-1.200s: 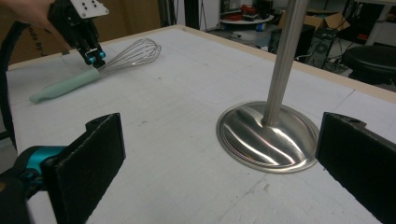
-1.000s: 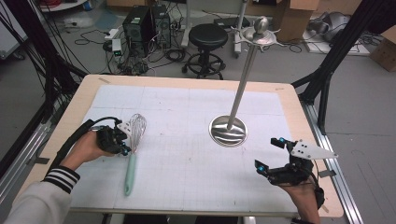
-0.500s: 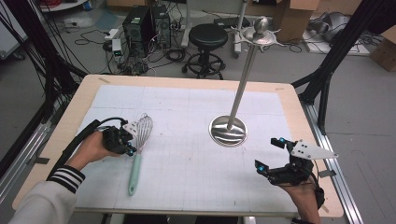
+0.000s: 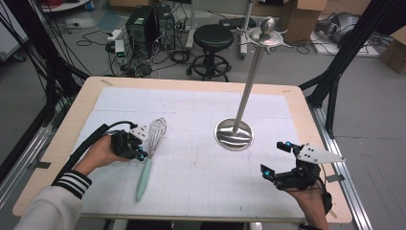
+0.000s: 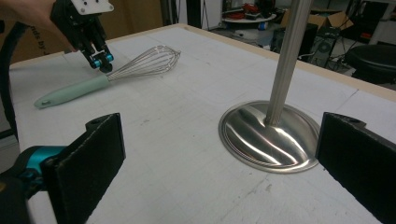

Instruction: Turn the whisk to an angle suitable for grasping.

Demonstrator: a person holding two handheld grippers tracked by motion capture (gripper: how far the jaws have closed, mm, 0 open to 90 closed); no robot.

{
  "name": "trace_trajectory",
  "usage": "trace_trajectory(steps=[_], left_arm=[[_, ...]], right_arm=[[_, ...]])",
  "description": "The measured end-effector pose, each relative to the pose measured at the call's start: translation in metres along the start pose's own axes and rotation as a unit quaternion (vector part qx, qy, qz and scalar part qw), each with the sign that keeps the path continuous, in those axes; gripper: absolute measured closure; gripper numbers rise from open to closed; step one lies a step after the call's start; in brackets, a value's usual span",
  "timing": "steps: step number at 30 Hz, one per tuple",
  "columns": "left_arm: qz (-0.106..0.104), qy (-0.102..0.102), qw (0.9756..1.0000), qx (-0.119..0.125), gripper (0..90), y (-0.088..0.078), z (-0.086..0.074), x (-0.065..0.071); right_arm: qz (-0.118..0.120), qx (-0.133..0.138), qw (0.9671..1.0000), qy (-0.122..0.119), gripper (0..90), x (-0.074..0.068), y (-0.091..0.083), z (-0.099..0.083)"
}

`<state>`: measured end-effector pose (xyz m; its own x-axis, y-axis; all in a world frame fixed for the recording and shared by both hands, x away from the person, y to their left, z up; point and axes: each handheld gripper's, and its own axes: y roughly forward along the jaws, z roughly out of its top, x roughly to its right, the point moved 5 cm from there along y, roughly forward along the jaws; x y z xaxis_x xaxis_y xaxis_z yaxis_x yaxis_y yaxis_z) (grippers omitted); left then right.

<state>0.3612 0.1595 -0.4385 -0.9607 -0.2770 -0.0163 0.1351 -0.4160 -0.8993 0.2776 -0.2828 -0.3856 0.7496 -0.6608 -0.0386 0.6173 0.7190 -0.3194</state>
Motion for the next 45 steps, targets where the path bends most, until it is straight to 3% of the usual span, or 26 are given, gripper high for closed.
trace_trajectory(steps=[6, 23, 27, 37, 40, 45], left_arm=[[-0.005, 0.002, 1.0, 0.006, 89.8, 0.002, 0.012, 0.003], [-0.005, 0.001, 0.9999, 0.014, 88.5, -0.001, 0.018, 0.008], [0.002, 0.004, 0.9998, 0.019, 82.8, -0.005, 0.019, 0.01], [0.016, -0.013, 0.9995, 0.024, 62.1, -0.014, 0.019, 0.014], [0.031, -0.024, 0.999, 0.023, 48.8, -0.015, 0.02, 0.015], [0.031, -0.033, 0.9988, 0.02, 31.9, -0.016, 0.021, 0.019]], right_arm=[[0.0, 0.0, 1.0, 0.0, 0.5, 0.0, -0.001, -0.001], [-0.002, 0.002, 1.0, 0.0, 0.5, 0.001, -0.004, 0.0], [-0.002, 0.002, 1.0, 0.001, 0.5, 0.001, -0.004, -0.001], [-0.002, 0.002, 1.0, 0.0, 0.5, 0.0, -0.004, 0.0], [-0.001, 0.002, 1.0, -0.002, 0.5, 0.0, -0.003, 0.0], [0.001, 0.0, 1.0, -0.002, 0.5, -0.001, -0.002, 0.0]])
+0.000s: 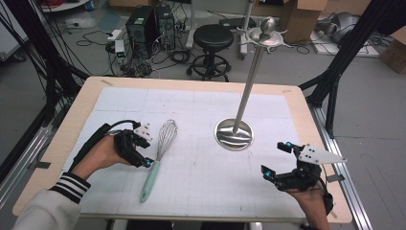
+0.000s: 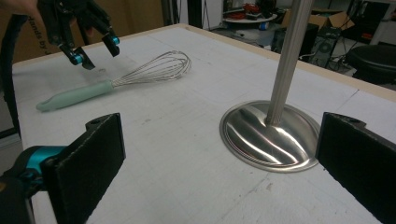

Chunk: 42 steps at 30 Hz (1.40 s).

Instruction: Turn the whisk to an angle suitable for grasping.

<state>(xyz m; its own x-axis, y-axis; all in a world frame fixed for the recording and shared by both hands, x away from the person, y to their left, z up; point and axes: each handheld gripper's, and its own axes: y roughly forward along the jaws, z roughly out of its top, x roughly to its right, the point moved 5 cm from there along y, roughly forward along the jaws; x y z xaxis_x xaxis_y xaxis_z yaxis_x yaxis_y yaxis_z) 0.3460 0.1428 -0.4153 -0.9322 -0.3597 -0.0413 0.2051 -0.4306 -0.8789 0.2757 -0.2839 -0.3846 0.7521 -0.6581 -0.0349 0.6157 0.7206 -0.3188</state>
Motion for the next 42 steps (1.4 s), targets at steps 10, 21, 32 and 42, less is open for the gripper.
trace_trajectory(steps=[10, 21, 32, 42], left_arm=[[-0.019, -0.036, 0.9991, 0.007, 1.7, 0.005, 0.005, 0.006], [-0.022, -0.043, 0.9985, -0.024, 1.7, 0.025, 0.004, 0.015], [-0.034, -0.047, 0.9962, -0.065, 2.4, 0.04, -0.003, 0.022], [-0.052, -0.054, 0.9928, -0.094, 20.8, 0.048, -0.003, 0.027]], right_arm=[[0.002, 0.0, 1.0, -0.001, 0.5, -0.001, 0.0, 0.001], [0.002, 0.001, 1.0, -0.002, 0.5, -0.001, 0.0, 0.001], [0.003, 0.002, 1.0, -0.001, 0.5, -0.001, -0.001, 0.001], [0.003, 0.001, 1.0, 0.0, 0.5, 0.0, -0.001, 0.001]])
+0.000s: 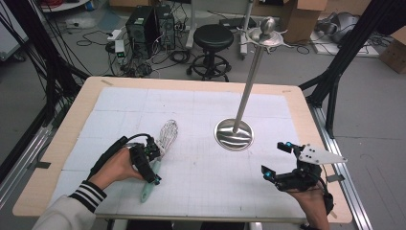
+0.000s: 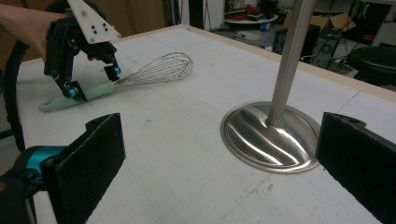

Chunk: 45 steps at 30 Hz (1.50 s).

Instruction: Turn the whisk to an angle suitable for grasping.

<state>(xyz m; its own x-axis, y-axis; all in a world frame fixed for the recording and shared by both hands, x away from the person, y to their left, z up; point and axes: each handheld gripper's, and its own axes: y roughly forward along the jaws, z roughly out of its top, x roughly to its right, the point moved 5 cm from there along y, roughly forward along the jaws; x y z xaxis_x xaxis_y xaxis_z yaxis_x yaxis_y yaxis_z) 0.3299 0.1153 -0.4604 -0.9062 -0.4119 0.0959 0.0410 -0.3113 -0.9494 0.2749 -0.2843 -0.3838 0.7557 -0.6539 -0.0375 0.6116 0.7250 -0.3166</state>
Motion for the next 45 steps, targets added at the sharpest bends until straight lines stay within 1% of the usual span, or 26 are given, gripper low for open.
trace_trajectory(steps=[4, 5, 6, 9, 11, 13, 14, 16, 20, 25, 30, 39, 41, 43, 45], left_arm=[[-0.003, -0.005, 1.0, -0.002, 30.7, 0.001, 0.003, 0.001], [0.001, -0.003, 1.0, -0.003, 33.2, 0.001, 0.003, 0.001], [0.004, -0.004, 1.0, -0.005, 34.7, 0.001, 0.004, 0.001], [0.007, -0.016, 0.9998, -0.008, 38.4, 0.0, 0.006, 0.001], [0.01, -0.019, 0.9997, -0.009, 39.8, 0.0, 0.007, 0.001], [0.013, -0.019, 0.9997, -0.008, 42.7, 0.0, 0.008, 0.001], [0.014, -0.019, 0.9997, -0.007, 45.6, -0.001, 0.008, 0.001], [0.014, -0.014, 0.9998, -0.005, 49.7, -0.001, 0.009, 0.002], [0.013, -0.013, 0.9998, -0.005, 51.8, -0.001, 0.01, 0.003], [0.015, -0.014, 0.9998, -0.007, 55.1, -0.001, 0.01, 0.004], [0.014, -0.003, 0.9998, -0.011, 59.5, -0.002, 0.009, 0.006], [0.016, 0.0, 0.9997, -0.016, 63.6, -0.003, 0.008, 0.009], [0.021, 0.005, 0.9996, -0.017, 64.4, -0.003, 0.008, 0.009], [0.021, 0.007, 0.9996, -0.018, 65.9, -0.003, 0.008, 0.01], [0.03, 0.019, 0.9992, -0.019, 68.4, -0.004, 0.007, 0.011]], right_arm=[[0.0, 0.0, 1.0, 0.0, 0.5, 0.0, 0.0, 0.0], [0.001, 0.0, 1.0, 0.0, 0.5, 0.0, 0.0, 0.0], [0.001, 0.0, 1.0, 0.0, 0.5, 0.0, 0.0, 0.0], [0.001, 0.0, 1.0, -0.001, 0.5, 0.0, 0.001, 0.0], [0.001, -0.001, 1.0, -0.001, 0.5, 0.0, 0.001, -0.001], [0.002, -0.001, 1.0, 0.0, 0.5, 0.0, 0.001, -0.001], [0.002, -0.001, 1.0, 0.0, 0.5, 0.0, 0.001, -0.001], [0.001, 0.0, 1.0, -0.001, 0.5, 0.001, 0.001, -0.001], [0.001, -0.001, 1.0, 0.002, 0.5, 0.001, 0.001, -0.001], [0.001, 0.0, 1.0, -0.001, 0.5, 0.001, 0.001, -0.001], [0.002, -0.001, 1.0, 0.0, 0.5, 0.0, 0.001, -0.001], [0.003, -0.001, 1.0, -0.001, 0.5, 0.0, 0.001, -0.001], [0.002, 0.0, 1.0, -0.002, 0.5, 0.001, 0.001, 0.0], [0.003, 0.0, 1.0, 0.0, 0.5, 0.0, 0.0, 0.0], [0.002, 0.0, 1.0, -0.001, 0.5, 0.001, 0.0, 0.0]])
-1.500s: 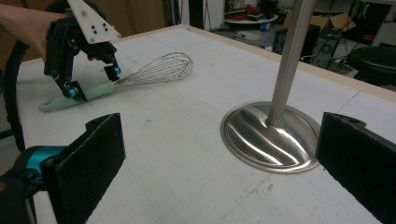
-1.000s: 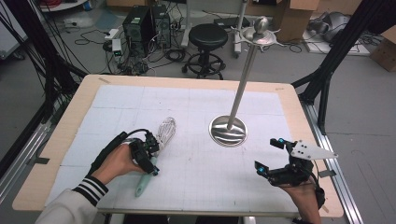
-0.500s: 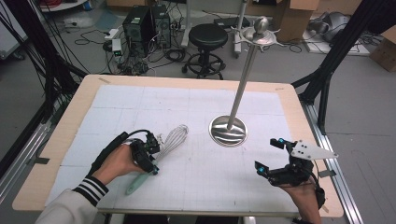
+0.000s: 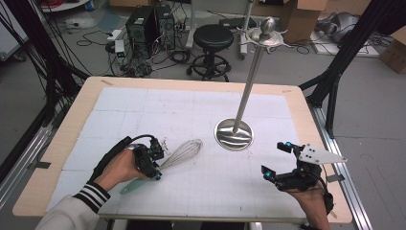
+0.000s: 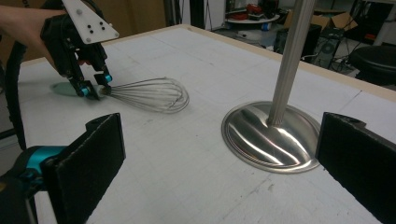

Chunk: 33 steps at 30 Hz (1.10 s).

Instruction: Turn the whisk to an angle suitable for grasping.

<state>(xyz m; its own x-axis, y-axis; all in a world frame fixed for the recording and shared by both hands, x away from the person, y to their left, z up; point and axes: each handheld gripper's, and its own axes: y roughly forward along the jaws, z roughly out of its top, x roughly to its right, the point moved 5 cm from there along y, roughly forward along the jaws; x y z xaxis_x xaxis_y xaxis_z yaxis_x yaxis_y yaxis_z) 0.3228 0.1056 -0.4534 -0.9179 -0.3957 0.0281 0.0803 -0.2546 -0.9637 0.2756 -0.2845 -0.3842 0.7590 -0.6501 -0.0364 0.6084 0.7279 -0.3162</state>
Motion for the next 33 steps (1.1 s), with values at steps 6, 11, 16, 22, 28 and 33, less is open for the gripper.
trace_trajectory(steps=[6, 11, 16, 22, 28, 33], left_arm=[[0.002, 0.013, 0.9999, 0.004, 69.2, 0.0, 0.0, 0.002], [0.004, 0.028, 0.9995, 0.013, 69.3, -0.004, 0.002, 0.005], [-0.003, 0.044, 0.9986, 0.03, 69.4, -0.013, 0.004, 0.008], [-0.011, 0.058, 0.997, 0.051, 69.5, -0.023, 0.007, 0.011], [-0.023, 0.074, 0.9935, 0.084, 69.4, -0.038, 0.014, 0.012], [-0.028, 0.099, 0.9891, 0.106, 69.4, -0.051, 0.023, 0.017]], right_arm=[[0.001, 0.0, 1.0, 0.002, 0.5, 0.0, 0.0, 0.0], [0.001, 0.0, 1.0, 0.001, 0.5, 0.0, -0.001, 0.0], [0.0, 0.001, 1.0, -0.001, 0.5, 0.0, -0.002, 0.001], [-0.001, 0.004, 1.0, -0.001, 0.5, 0.0, -0.003, 0.002], [-0.002, 0.006, 1.0, -0.004, 0.5, 0.0, -0.006, 0.004], [-0.002, 0.008, 1.0, -0.005, 0.5, -0.001, -0.007, 0.006]])
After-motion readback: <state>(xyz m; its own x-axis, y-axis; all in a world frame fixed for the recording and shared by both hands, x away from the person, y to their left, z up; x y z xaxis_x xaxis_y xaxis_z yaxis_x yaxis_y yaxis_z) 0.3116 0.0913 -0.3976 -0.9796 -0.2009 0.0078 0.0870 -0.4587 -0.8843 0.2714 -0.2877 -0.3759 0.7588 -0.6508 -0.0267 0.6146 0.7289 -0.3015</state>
